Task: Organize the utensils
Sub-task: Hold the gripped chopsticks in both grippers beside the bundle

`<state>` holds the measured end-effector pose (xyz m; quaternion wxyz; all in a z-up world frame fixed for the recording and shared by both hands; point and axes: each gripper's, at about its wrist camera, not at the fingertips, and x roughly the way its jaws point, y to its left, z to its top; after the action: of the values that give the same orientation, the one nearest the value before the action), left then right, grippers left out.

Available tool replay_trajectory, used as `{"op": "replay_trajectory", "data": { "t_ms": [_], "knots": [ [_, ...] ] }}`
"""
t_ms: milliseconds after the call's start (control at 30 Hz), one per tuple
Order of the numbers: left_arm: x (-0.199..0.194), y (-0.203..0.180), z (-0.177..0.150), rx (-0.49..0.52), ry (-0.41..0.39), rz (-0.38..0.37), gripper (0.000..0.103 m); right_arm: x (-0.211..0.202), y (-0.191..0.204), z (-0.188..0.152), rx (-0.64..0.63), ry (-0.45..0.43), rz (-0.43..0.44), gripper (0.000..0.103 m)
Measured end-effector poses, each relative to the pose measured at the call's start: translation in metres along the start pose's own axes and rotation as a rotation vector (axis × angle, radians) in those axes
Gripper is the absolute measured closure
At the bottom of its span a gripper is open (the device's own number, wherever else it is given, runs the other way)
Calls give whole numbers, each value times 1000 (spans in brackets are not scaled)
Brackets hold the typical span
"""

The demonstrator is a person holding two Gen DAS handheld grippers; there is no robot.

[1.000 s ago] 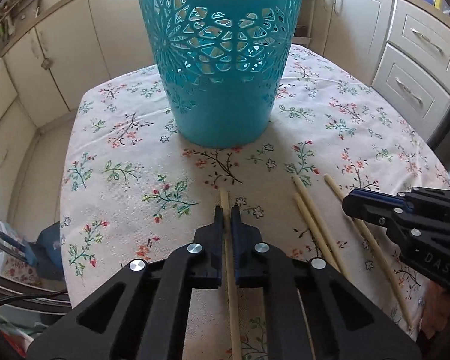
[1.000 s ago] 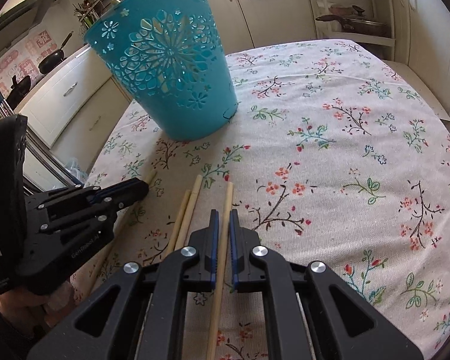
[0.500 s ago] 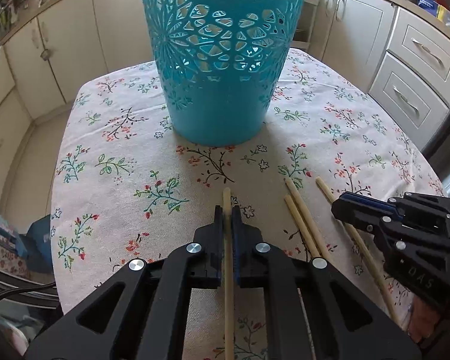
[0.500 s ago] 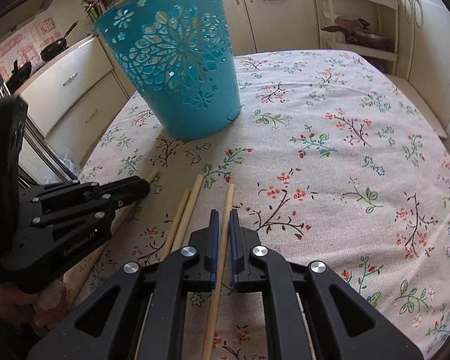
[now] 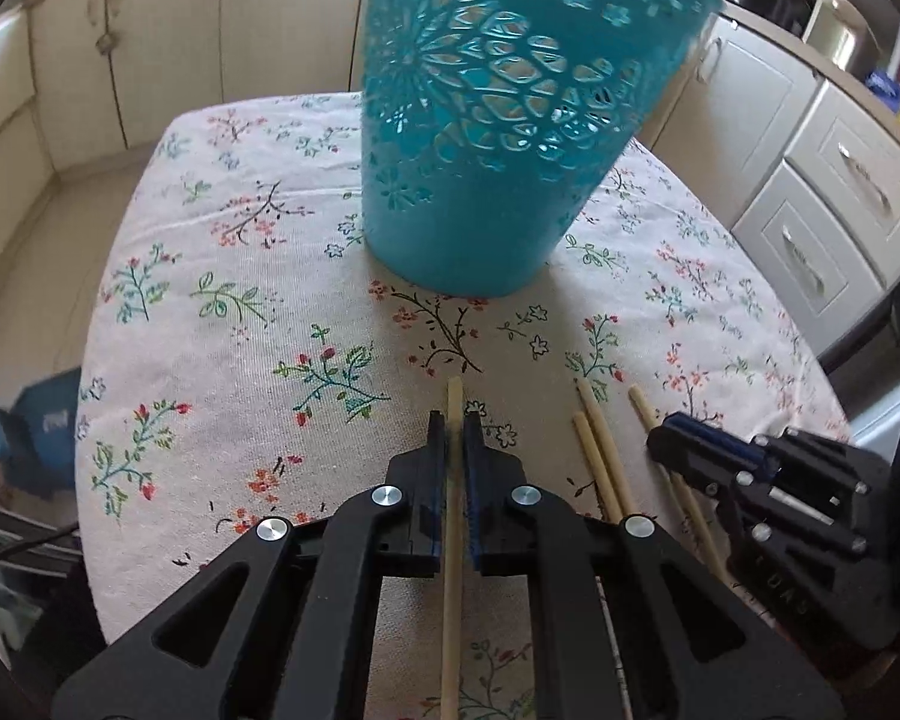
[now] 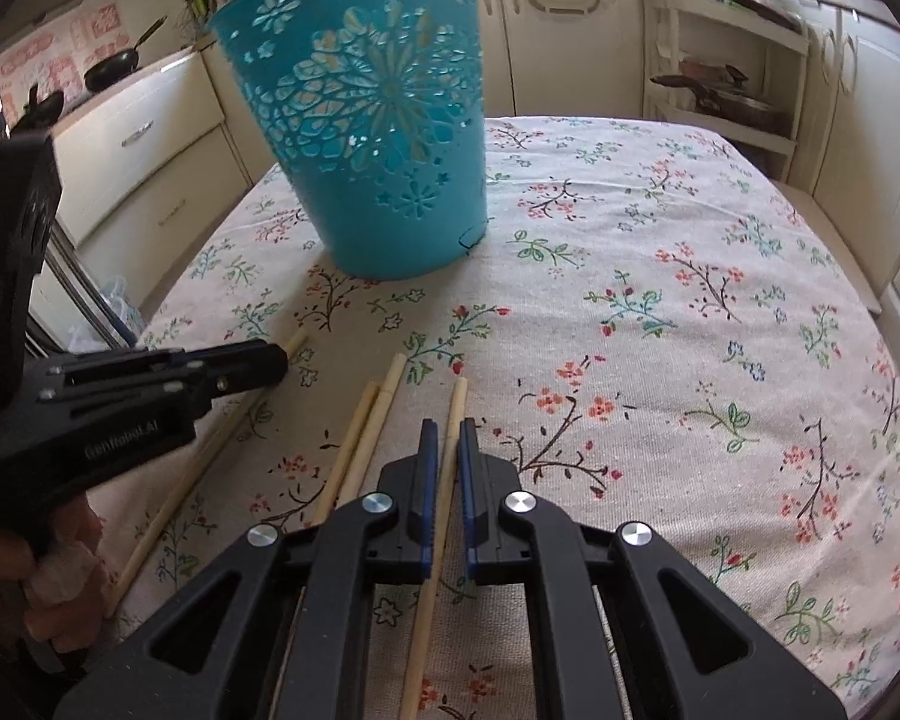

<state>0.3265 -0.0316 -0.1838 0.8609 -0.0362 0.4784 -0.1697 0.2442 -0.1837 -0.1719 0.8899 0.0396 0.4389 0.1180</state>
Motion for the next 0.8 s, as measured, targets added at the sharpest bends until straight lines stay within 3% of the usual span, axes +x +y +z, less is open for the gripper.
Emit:
{"op": "replay_trajectory", "data": {
  "t_ms": [133,367,800],
  "knots": [
    [1,4,1,-33,14,-23,96,0,1,0,-15,1,-9,95],
    [4,-20,-2,96,-6,96,96,1,1,1,-20,-1,-12,95],
    [1,-14,-1,93,-8,93,96,1,5,0,-38,-1,-28,95]
  ]
}}
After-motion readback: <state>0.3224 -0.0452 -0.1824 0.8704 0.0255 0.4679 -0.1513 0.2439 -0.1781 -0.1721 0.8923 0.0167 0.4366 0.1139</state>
